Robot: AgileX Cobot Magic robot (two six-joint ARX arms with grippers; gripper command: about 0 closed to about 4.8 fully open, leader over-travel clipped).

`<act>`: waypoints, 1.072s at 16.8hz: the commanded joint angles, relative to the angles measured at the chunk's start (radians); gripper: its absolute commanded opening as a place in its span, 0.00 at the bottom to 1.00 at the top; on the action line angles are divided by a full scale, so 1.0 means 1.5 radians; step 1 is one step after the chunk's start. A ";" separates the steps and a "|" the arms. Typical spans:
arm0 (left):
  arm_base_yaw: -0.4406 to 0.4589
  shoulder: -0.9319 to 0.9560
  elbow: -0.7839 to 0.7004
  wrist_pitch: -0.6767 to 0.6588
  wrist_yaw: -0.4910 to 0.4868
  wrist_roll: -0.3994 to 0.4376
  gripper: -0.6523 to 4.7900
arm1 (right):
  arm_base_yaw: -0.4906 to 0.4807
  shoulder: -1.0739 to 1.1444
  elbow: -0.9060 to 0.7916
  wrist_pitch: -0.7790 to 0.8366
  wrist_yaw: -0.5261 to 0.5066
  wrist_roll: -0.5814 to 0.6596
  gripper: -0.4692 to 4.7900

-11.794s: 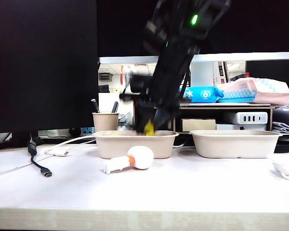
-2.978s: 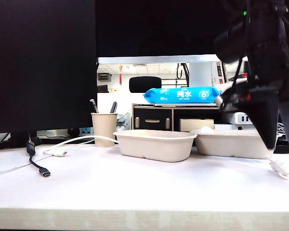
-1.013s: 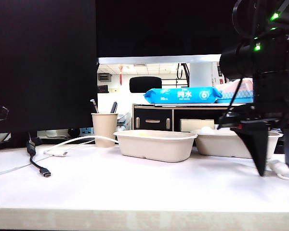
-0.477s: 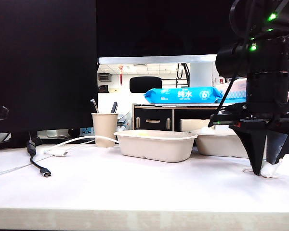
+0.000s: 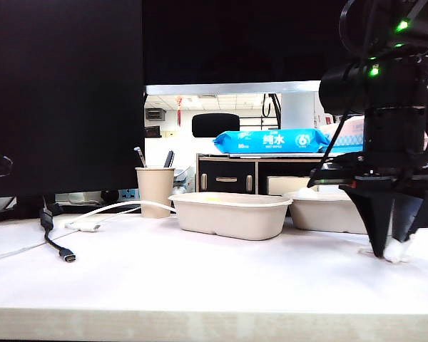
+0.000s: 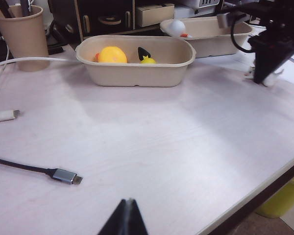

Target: Put the dolls with similar colors into the same paper box, while dolls with different colors go into separate paper boxes.

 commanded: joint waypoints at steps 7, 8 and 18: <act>0.001 0.001 0.001 0.004 0.001 0.001 0.11 | -0.006 0.013 0.193 0.024 0.050 -0.024 0.25; 0.001 0.000 0.001 0.004 0.001 0.001 0.11 | -0.010 0.013 0.208 0.036 0.067 -0.037 0.25; 0.001 0.000 0.001 0.004 0.000 0.001 0.11 | -0.070 0.031 0.216 0.115 0.066 -0.037 0.29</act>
